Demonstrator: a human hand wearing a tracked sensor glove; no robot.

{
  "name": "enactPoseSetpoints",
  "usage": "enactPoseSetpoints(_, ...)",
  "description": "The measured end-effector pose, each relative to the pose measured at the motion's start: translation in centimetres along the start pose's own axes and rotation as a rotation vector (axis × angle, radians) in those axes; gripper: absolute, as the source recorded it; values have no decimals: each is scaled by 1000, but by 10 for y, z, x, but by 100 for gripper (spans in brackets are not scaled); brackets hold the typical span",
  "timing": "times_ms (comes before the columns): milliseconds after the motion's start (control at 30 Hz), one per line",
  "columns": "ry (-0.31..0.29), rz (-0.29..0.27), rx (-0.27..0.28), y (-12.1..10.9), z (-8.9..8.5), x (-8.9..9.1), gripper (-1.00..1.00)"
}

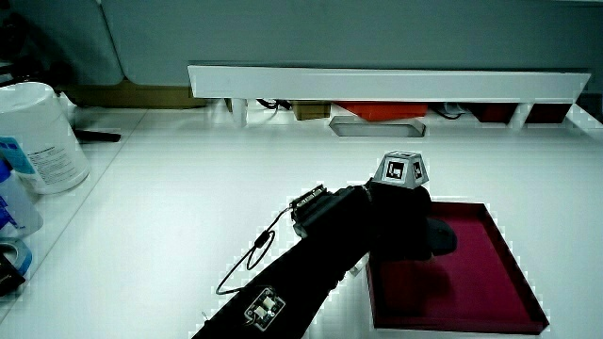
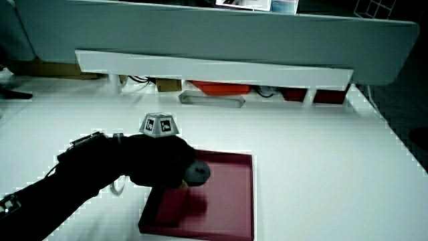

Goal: Place mouse into plate

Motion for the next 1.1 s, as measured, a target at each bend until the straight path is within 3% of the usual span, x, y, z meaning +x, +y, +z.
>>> enactPoseSetpoints(433,66,11,-47,13,-28,7,0)
enactPoseSetpoints(933,38,14,-69,18,-39,1,0)
enactPoseSetpoints(1100,9,28,-95,19,-42,-8,-38)
